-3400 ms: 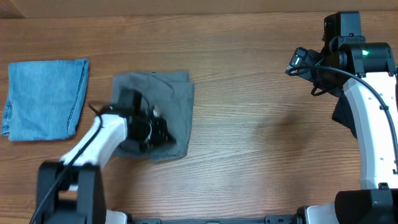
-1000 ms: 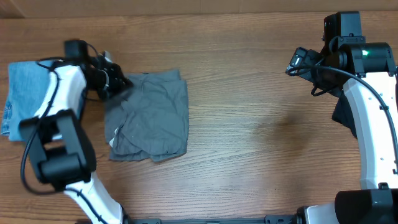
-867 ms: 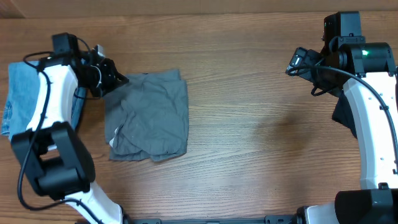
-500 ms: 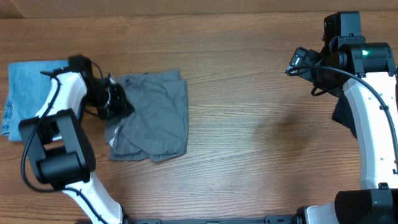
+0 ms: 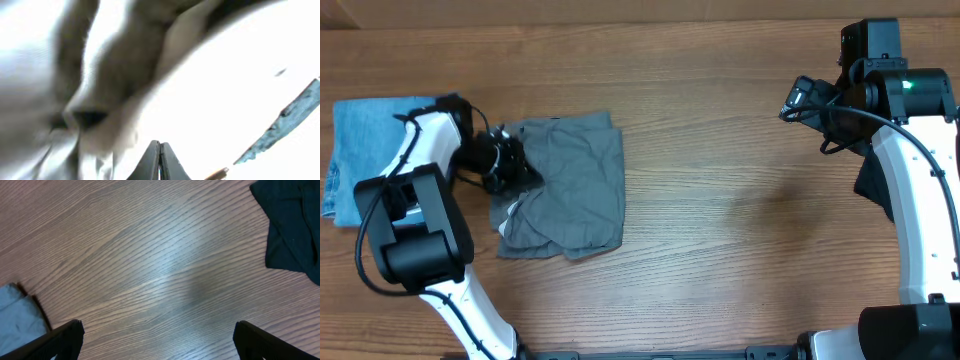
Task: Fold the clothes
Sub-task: 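Grasp the left edge of the grey shorts with the left gripper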
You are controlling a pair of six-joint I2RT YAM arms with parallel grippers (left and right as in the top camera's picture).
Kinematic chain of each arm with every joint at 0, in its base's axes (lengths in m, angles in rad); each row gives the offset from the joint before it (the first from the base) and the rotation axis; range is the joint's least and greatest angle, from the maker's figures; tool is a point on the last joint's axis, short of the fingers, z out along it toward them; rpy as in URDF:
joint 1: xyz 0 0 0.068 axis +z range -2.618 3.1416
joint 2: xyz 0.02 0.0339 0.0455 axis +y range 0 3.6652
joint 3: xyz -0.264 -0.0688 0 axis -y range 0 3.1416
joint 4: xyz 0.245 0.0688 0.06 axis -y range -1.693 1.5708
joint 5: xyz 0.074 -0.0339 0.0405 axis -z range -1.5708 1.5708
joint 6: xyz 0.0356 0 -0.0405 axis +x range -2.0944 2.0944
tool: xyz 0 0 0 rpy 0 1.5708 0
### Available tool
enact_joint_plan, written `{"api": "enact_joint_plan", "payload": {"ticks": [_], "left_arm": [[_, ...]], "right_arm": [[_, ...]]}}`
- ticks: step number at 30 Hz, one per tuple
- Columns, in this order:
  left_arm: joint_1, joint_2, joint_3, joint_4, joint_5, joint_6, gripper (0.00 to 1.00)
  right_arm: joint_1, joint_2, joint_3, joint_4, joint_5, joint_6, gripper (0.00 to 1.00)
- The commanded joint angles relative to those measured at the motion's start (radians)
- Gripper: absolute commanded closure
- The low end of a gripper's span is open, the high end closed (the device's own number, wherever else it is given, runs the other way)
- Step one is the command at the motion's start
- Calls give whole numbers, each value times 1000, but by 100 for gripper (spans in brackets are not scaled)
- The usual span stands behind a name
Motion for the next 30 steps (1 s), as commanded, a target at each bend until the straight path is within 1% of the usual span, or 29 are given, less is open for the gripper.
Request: {"api": "enact_joint_plan", "payload": {"ticks": [1,2,3,4,5,7,8,10,17,19,23,27,30], "left_arm": [[-10,-155,82,-16,-153,9,95],[-11,-176,82,-14,-194,6,93],[-11,-188,82,-14,-236,-6,89],[-12,-199,82,-17,-301,-27,77],[-13,-201,82,-22,-376,-48,59],[-13,-197,76,-26,-443,-59,3],[-13,-193,66,-26,-456,-62,0],[-13,-182,34,-1,-455,-62,0],[-14,-137,-125,216,-529,-48,0],[-19,-128,-156,270,-505,-1,0],[-33,-123,-198,332,-390,113,0],[-31,-123,-198,338,-274,162,0],[-31,-123,-198,336,-258,179,0]], "right_arm": [[-1,2,-2,5,-2,5,0],[-1,2,-2,5,-2,5,0],[-1,2,-2,5,-2,5,0],[-1,2,-2,5,-2,5,0],[-1,2,-2,5,-2,5,0],[-1,2,-2,5,-2,5,0],[-1,2,-2,5,-2,5,0],[-1,2,-2,5,-2,5,0],[-1,2,-2,5,-2,5,0],[-1,2,-2,5,-2,5,0],[-1,2,-2,5,-2,5,0],[-1,2,-2,5,-2,5,0],[-1,2,-2,5,-2,5,0]]}}
